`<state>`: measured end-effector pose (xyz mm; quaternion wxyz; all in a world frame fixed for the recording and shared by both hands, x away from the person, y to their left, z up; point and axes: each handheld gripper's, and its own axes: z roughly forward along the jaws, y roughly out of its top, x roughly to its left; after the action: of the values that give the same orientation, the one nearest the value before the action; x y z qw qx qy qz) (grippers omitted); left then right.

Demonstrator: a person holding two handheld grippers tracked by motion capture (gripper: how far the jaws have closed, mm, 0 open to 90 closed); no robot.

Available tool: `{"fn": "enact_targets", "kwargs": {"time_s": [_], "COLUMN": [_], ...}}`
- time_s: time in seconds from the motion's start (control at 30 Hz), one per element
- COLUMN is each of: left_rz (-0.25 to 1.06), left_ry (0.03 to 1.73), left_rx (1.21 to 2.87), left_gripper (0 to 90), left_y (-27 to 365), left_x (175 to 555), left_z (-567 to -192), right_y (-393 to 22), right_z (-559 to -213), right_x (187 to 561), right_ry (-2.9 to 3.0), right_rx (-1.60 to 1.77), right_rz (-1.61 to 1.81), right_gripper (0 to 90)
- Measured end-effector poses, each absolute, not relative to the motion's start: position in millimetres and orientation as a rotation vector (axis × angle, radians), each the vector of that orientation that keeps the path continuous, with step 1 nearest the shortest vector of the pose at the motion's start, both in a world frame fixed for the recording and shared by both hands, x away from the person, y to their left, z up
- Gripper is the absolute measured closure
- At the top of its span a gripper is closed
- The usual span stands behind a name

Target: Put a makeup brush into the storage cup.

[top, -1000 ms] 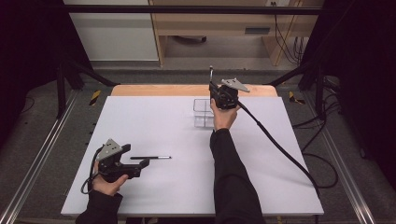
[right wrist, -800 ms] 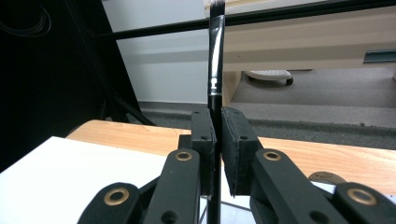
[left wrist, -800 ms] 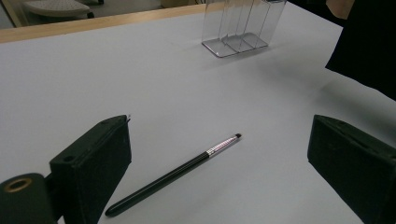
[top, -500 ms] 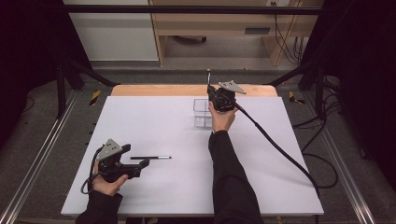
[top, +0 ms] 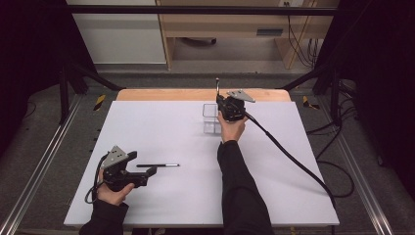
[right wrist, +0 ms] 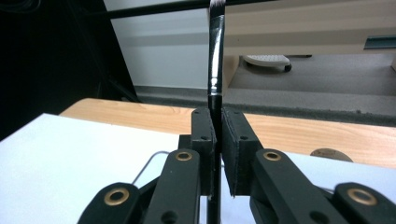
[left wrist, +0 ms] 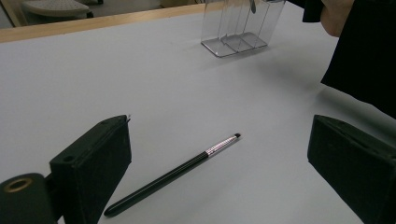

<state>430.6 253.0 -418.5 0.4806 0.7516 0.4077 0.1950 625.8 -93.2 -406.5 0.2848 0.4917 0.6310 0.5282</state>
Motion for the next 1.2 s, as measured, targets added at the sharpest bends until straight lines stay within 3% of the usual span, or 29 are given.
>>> {"fn": "enact_targets", "kwargs": {"time_s": [0.9, 1.2], "left_rz": [0.474, 0.47], "left_ry": [0.99, 0.984], "left_rx": [1.844, 1.85], "left_gripper": [5.6, 5.6], "left_y": [250, 248], "left_x": [431, 431], "left_z": [-420, -421], "right_y": [-96, -111], "right_z": [-421, -408], "right_x": [606, 577], "right_ry": [1.799, 1.81], "right_rx": [1.349, 1.305], "right_rz": [1.312, 1.377], "right_gripper": [83.6, 72.3]}}
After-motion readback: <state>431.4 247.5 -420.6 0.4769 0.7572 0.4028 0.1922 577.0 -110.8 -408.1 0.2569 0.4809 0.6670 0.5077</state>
